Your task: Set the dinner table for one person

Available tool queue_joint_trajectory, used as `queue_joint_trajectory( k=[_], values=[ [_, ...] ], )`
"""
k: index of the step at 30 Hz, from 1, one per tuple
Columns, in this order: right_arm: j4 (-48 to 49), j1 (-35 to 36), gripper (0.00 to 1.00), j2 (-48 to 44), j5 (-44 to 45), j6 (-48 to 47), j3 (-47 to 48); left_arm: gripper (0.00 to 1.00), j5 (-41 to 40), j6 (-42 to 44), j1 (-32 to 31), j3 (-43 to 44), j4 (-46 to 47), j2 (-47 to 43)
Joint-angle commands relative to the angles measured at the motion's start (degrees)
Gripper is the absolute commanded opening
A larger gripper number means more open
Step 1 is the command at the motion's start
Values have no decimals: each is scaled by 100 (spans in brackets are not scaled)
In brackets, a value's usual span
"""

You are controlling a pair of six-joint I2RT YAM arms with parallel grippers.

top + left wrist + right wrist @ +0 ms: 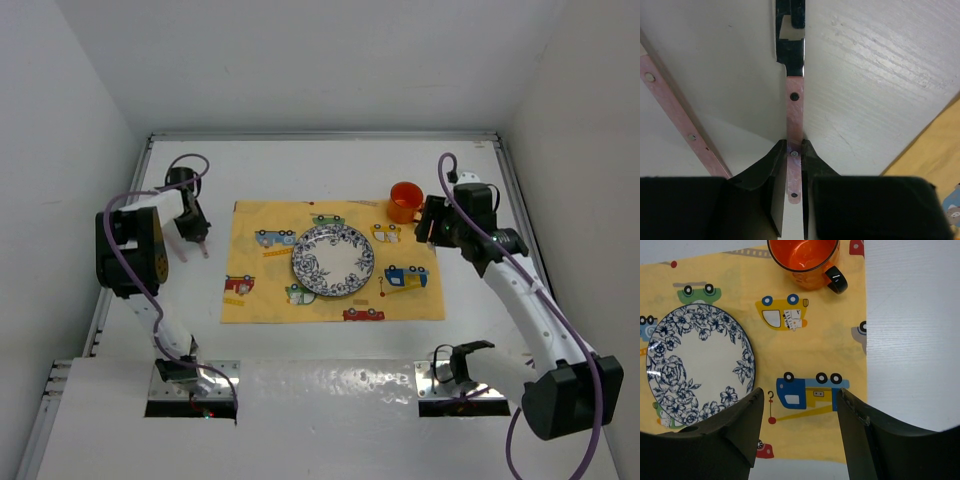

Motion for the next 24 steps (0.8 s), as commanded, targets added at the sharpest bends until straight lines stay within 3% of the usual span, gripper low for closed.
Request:
queue_joint_trajectory(
  k=[1,4,8,13,19,24],
  values=[
    [-49,18,59,-111,154,30,117,0,-62,-14,-298,109,-221,-363],
    [-164,18,60,-120,189,21,267,0,-246,-163,-955,380,-432,-741],
    [-480,18,60,-147,356,73,600,0,-212,-567,-2291,636,-581,-1075],
    [-831,18,61,-191,409,143,1083,0,218,-1305,-3784,733,-231,-1190],
    [-1402,18,63,20,453,328,1847,0,202,-1877,-5182,1111,60,-735],
    [-1684,18,64,56,252,538,2104,0,114,-2360,-5887,1682,191,-102]
  ],
)
